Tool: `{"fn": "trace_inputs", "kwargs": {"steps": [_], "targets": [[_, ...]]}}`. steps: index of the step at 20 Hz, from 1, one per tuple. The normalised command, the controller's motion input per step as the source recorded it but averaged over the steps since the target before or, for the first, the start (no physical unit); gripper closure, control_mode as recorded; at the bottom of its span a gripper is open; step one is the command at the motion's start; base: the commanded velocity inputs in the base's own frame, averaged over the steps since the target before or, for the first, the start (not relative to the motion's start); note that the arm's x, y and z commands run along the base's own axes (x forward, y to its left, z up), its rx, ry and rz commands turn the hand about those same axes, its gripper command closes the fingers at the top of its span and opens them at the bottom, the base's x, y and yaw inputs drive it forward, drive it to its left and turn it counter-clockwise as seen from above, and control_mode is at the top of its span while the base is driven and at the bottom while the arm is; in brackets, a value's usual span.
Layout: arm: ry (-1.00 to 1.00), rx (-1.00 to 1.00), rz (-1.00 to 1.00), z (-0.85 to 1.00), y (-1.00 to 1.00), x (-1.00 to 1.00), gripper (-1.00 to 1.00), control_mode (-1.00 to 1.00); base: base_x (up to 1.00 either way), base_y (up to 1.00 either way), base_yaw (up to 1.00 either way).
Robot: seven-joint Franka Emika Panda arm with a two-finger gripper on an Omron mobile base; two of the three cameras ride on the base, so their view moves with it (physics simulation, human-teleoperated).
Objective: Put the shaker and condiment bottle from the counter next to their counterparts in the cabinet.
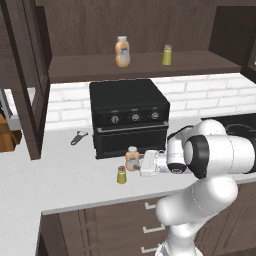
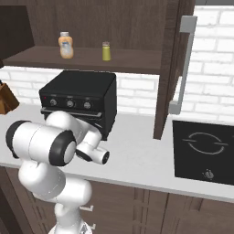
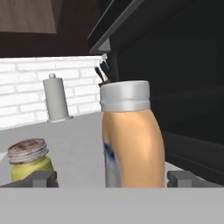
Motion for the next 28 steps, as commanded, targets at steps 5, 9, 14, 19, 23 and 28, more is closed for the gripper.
{"fn": "trace_inputs", "kwargs": {"steps": [5,9,14,19,23,28], "targets": [[0.00,0.01,-0.02,0.00,0.02,0.15,-1.00,-1.00,0.00,0.00,0.00],[0.00,0.01,-0.03,0.00,0.09,0.09,-1.00,-1.00,0.00,0.00,0.00],[0.01,0.00,0.00,0.00,0.09,0.01,1.00,-1.00,0.00,0.00,0.00],[0.00,0.02,-0.12,0.00,-0.11,-0.06,1.00,-1.00,0.00,0.00,0.00],[-0.01,0.00,-0.14,0.00,-0.20,-0.20,1.00,-1.00,0.00,0.00,0.00],[-0.04,0.02,-0.18,0.17,-0.26,-0.52,1.00,-1.00,0.00,0.00,0.00]]}}
